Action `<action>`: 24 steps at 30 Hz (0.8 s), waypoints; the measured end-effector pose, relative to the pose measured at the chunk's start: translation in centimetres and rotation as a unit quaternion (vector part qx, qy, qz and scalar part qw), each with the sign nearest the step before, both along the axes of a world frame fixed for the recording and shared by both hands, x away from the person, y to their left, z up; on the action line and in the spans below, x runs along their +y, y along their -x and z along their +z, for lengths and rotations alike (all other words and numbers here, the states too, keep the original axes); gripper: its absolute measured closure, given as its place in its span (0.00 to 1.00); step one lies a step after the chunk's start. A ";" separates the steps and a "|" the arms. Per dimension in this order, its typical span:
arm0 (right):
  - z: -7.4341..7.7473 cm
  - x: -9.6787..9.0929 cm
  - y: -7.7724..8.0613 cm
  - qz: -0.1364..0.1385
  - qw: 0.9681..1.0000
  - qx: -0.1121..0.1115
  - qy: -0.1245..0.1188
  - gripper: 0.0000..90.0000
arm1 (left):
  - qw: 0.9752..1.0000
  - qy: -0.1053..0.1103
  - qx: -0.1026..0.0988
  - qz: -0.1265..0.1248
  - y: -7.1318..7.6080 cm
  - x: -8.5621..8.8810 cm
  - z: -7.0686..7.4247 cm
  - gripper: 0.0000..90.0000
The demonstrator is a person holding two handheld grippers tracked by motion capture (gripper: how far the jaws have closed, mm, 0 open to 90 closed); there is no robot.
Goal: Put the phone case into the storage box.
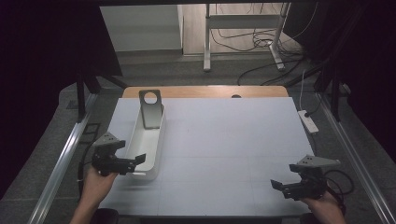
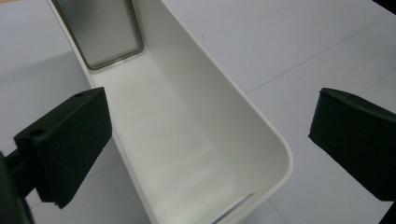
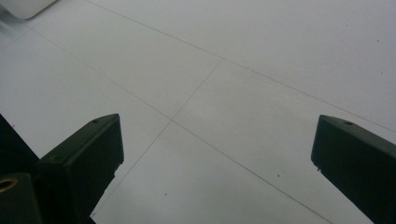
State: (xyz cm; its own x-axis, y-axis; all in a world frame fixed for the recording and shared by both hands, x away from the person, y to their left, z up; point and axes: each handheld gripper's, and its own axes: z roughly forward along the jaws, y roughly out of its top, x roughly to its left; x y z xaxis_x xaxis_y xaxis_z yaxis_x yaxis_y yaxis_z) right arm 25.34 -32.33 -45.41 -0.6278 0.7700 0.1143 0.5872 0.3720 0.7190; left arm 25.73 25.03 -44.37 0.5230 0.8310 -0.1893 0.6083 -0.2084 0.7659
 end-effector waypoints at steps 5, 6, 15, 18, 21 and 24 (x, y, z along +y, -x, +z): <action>0.0 0.0 0.0 0.000 1.000 0.000 -0.001 0.03 | 1.000 0.000 0.002 -0.001 0.6 0.1 -0.1 0.00; 0.0 0.0 0.0 0.000 1.000 0.000 -0.001 0.03 | 1.000 0.000 0.002 -0.001 0.6 0.1 -0.1 0.00; 0.0 0.0 0.0 0.000 1.000 -0.001 0.001 0.03 | 1.000 0.005 0.003 0.006 1.7 0.5 -0.2 0.00; 0.0 0.0 0.0 -0.001 1.000 -0.002 0.000 0.03 | 1.000 0.005 0.003 0.006 2.0 0.6 -0.3 0.00; 0.0 0.0 0.1 0.000 1.000 -0.003 0.000 0.03 | 1.000 0.006 0.004 0.006 2.2 0.6 -0.3 0.00; 0.0 0.0 0.0 -0.002 1.000 -0.001 0.000 0.03 | 1.000 0.006 0.003 0.006 2.6 0.7 -0.4 0.00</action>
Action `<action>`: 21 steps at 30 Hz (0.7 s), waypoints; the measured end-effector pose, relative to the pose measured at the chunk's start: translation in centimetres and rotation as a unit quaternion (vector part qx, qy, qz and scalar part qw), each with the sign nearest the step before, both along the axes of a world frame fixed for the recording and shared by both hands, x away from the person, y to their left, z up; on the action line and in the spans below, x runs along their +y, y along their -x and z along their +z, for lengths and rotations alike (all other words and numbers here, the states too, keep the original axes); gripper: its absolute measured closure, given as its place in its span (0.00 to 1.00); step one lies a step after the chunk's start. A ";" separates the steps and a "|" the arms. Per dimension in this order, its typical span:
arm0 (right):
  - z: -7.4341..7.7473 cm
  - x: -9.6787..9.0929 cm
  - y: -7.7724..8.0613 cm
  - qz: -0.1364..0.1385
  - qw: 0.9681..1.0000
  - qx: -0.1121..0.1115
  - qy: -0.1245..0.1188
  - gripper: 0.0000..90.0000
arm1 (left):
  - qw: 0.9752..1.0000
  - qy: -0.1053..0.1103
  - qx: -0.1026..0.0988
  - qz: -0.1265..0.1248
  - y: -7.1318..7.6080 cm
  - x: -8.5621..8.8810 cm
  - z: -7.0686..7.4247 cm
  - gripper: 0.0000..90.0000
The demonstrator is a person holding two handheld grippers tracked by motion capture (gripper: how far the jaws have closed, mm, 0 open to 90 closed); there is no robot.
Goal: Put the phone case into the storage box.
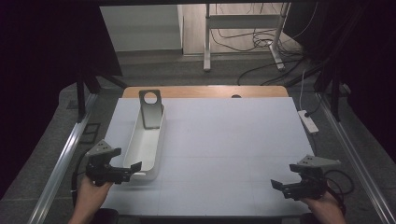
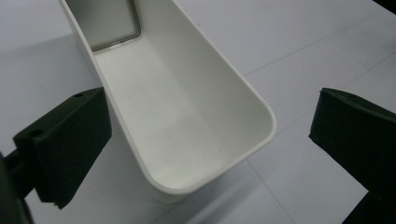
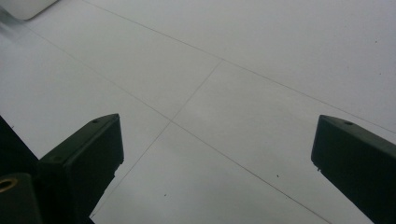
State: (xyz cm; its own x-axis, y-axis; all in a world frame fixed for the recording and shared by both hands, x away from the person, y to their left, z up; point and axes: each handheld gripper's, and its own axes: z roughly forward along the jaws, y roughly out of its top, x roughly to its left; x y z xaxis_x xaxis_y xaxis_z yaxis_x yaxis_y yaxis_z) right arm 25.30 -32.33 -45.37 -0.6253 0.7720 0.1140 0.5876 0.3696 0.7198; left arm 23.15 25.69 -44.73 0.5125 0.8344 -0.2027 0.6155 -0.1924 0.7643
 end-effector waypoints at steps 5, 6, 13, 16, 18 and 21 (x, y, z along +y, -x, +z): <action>0.0 0.0 0.0 0.000 1.000 -0.001 0.001 0.03 | 1.000 0.007 -0.002 -0.002 0.7 0.1 -0.1 0.00; 0.0 0.0 0.0 0.000 1.000 -0.001 0.001 0.03 | 1.000 0.010 -0.002 -0.001 0.8 0.1 -0.1 0.00; 0.0 0.0 0.0 0.000 1.000 -0.001 0.001 0.03 | 1.000 0.002 -0.004 0.000 1.6 -0.1 -0.3 0.00; 0.0 0.0 0.0 0.000 1.000 -0.001 0.001 0.03 | 1.000 -0.003 -0.004 -0.001 1.9 -0.2 -0.4 0.00; 0.0 0.0 0.0 0.001 1.000 -0.001 0.001 0.03 | 1.000 -0.004 -0.005 0.000 2.1 -0.3 -0.4 0.00; 0.0 0.0 0.0 0.000 1.000 -0.001 0.002 0.03 | 1.000 -0.009 -0.006 -0.001 2.5 -0.4 -0.6 0.00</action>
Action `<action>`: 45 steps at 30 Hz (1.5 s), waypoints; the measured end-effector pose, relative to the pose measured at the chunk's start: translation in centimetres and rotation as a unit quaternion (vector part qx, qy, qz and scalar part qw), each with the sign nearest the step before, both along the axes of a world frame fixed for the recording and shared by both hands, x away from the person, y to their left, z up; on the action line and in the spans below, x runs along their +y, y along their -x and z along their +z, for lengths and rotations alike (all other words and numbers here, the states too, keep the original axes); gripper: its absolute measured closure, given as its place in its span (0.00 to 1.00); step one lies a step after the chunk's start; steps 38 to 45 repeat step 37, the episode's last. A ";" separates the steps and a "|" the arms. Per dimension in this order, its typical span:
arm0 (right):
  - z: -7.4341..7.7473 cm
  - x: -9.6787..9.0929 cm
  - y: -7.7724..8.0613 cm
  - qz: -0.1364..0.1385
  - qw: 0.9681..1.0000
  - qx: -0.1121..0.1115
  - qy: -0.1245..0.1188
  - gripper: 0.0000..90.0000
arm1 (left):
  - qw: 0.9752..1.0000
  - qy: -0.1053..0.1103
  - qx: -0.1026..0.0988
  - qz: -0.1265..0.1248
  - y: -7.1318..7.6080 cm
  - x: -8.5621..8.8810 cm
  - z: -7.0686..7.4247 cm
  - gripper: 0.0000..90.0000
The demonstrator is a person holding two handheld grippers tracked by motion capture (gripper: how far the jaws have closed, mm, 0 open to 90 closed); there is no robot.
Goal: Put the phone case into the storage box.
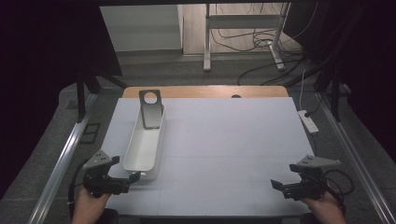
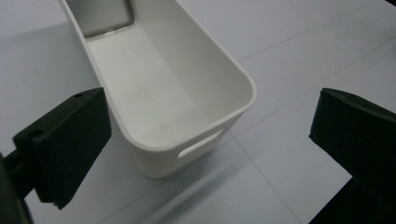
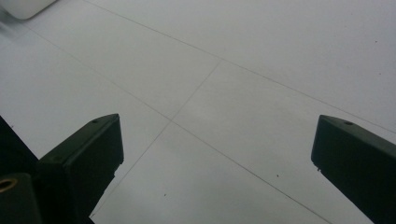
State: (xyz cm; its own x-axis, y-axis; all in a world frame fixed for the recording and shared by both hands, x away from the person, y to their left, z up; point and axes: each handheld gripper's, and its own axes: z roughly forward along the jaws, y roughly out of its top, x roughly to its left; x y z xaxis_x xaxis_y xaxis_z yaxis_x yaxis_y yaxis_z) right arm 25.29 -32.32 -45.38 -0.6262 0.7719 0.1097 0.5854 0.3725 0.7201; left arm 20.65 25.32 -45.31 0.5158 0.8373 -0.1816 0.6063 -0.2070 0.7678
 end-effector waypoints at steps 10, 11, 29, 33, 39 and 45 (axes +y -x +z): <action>0.0 0.0 0.0 0.001 1.000 0.000 0.001 0.03 | 1.000 -0.008 0.006 0.012 1.0 0.0 -0.8 0.00; 0.0 0.0 0.0 0.001 1.000 0.000 0.001 0.03 | 1.000 -0.011 0.007 0.013 1.1 -0.1 -1.0 0.00; 0.0 0.1 0.0 0.001 1.000 0.000 0.002 0.03 | 0.998 -0.048 0.029 0.027 1.1 -0.5 -1.9 0.00; 0.0 0.1 0.0 0.002 1.000 0.001 0.002 0.03 | 0.997 -0.058 0.038 0.032 1.0 -0.7 -2.0 0.00; 0.0 0.1 0.0 0.002 1.000 0.001 0.002 0.03 | 0.997 -0.062 0.041 0.035 0.8 -0.8 -2.1 0.00; 0.0 0.1 0.0 0.002 1.000 0.001 0.002 0.03 | 0.997 -0.062 0.041 0.035 0.8 -0.8 -2.1 0.00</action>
